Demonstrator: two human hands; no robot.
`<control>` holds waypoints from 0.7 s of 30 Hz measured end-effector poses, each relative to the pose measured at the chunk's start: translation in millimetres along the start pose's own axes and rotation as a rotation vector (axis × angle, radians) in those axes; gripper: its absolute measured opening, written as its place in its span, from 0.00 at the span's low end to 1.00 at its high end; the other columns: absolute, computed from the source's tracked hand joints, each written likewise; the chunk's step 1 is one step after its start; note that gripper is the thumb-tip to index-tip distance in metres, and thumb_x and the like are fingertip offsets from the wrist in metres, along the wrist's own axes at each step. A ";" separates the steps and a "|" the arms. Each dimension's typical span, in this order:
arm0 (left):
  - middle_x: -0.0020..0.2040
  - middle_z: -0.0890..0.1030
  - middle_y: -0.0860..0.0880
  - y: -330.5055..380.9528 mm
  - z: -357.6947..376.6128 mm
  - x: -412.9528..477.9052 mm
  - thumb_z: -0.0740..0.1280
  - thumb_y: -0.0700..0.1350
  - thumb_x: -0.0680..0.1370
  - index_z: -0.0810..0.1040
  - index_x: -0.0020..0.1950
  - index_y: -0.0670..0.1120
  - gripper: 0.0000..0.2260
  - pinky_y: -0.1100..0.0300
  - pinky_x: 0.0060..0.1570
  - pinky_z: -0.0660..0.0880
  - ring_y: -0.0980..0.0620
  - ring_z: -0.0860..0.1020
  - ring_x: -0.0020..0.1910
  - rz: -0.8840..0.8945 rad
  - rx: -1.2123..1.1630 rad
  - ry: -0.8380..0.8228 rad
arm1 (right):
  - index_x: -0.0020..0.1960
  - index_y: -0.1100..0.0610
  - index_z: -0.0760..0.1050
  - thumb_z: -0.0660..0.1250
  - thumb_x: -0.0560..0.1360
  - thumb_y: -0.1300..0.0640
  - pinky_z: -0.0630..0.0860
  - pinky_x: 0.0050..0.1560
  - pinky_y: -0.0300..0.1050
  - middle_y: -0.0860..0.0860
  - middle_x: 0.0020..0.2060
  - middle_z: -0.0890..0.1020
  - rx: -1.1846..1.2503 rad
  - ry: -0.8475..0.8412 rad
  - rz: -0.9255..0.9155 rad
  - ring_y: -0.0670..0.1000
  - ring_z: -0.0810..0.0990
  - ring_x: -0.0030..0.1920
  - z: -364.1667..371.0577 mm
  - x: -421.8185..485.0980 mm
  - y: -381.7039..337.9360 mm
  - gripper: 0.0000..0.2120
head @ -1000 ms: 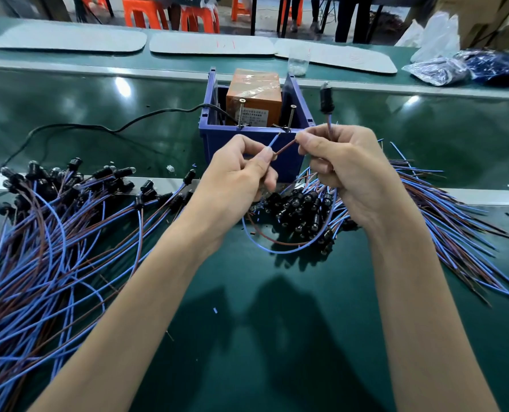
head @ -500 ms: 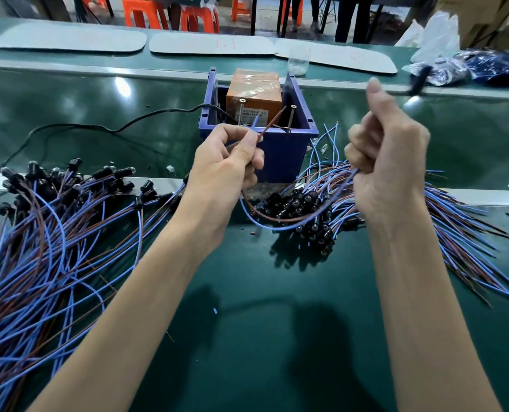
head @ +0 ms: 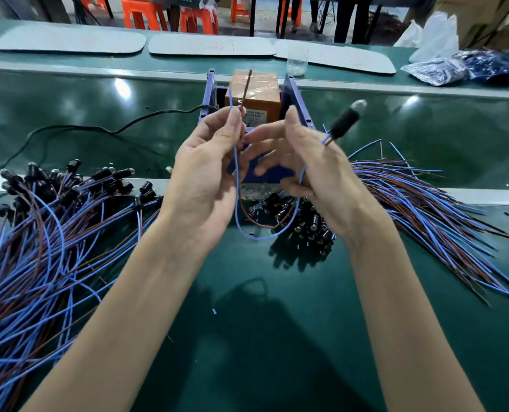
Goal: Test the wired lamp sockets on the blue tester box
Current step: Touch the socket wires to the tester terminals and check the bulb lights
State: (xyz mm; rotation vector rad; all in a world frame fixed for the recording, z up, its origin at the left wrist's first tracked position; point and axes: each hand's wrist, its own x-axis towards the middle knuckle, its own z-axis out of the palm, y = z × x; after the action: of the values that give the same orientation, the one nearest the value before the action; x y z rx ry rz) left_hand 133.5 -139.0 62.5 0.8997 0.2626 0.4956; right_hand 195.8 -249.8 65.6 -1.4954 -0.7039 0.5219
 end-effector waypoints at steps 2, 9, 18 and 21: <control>0.34 0.82 0.49 -1.4 1.4 -1.3 0.62 0.42 0.80 0.74 0.44 0.47 0.05 0.54 0.41 0.73 0.49 0.80 0.37 -0.016 -0.012 -0.013 | 0.48 0.55 0.77 0.53 0.84 0.52 0.68 0.27 0.25 0.46 0.37 0.82 0.007 -0.079 0.007 0.40 0.78 0.34 3.5 -2.9 -1.2 0.16; 0.39 0.84 0.47 -8.9 1.8 -5.1 0.64 0.43 0.78 0.76 0.46 0.47 0.03 0.60 0.41 0.79 0.51 0.82 0.39 -0.040 -0.044 -0.059 | 0.43 0.58 0.72 0.61 0.80 0.65 0.67 0.27 0.27 0.46 0.29 0.74 -0.075 -0.077 -0.023 0.37 0.71 0.25 9.3 -1.0 1.2 0.08; 0.29 0.67 0.53 -10.0 -12.3 3.9 0.64 0.45 0.81 0.81 0.48 0.48 0.07 0.67 0.25 0.61 0.59 0.62 0.24 0.242 0.359 0.238 | 0.39 0.56 0.69 0.58 0.82 0.64 0.73 0.36 0.31 0.49 0.32 0.83 0.031 0.208 -0.031 0.47 0.82 0.31 -1.5 7.5 2.6 0.13; 0.33 0.69 0.53 -12.6 -16.7 13.1 0.59 0.38 0.82 0.80 0.60 0.44 0.12 0.69 0.27 0.62 0.60 0.63 0.25 0.209 0.383 0.282 | 0.39 0.57 0.70 0.58 0.81 0.65 0.69 0.31 0.28 0.49 0.29 0.79 0.018 0.377 -0.069 0.46 0.78 0.29 -7.4 8.4 4.8 0.12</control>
State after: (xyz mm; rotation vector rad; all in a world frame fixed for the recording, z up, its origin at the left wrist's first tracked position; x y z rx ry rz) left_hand 141.5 -127.4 42.3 1.2376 0.5361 0.7845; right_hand 207.5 -249.0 62.1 -1.4929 -0.4510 0.1840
